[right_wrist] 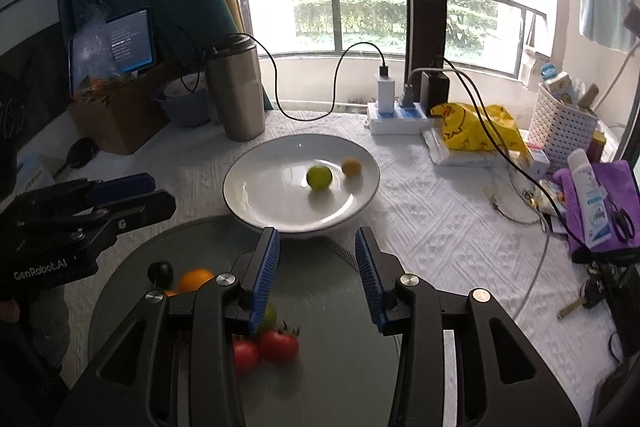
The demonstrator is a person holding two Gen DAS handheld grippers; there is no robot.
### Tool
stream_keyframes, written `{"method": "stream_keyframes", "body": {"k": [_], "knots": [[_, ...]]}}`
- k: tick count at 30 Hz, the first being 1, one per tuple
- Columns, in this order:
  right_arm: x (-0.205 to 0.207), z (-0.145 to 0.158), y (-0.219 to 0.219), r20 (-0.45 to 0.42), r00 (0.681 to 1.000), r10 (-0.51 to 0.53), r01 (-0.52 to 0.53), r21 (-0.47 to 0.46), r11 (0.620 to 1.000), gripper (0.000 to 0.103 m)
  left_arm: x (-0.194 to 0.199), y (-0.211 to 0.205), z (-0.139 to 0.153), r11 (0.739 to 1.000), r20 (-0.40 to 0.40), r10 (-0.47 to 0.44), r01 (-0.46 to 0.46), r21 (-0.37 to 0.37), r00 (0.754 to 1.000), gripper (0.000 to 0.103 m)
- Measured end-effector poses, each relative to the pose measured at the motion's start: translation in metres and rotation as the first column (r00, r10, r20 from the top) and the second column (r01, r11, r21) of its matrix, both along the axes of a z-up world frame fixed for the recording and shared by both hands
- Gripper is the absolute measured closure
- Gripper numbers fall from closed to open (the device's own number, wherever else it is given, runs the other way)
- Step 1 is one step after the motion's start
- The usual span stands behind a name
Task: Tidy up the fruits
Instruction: 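Move both open tools back over the fruits on the grey mat, then grasp the large orange with the left tool while the right tool grasps a red tomato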
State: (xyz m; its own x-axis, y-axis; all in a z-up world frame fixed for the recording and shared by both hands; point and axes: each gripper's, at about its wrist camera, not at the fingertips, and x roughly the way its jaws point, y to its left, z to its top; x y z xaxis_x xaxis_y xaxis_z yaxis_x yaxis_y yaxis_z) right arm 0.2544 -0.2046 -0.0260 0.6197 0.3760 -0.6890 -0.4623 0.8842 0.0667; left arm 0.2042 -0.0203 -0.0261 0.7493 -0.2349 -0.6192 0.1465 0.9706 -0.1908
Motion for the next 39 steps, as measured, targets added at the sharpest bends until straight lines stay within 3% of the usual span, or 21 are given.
{"method": "stream_keyframes", "body": {"k": [19,29,39], "knots": [[-0.04,-0.038,-0.027,-0.079,0.997,0.02,-0.018,0.021,1.0,0.061,-0.049,-0.011,-0.046,0.997,-0.089,0.068,-0.065,0.034,0.994,0.056],[-0.038,-0.056,-0.015,-0.132,0.989,0.067,-0.06,0.055,0.997,0.06,-0.046,-0.01,-0.062,0.995,-0.137,0.09,-0.083,0.059,0.986,0.056],[-0.027,-0.062,-0.011,-0.172,0.983,0.063,-0.046,0.098,0.994,0.052,-0.036,0.0,-0.064,0.996,-0.145,0.084,-0.086,-0.013,0.986,0.056]]}}
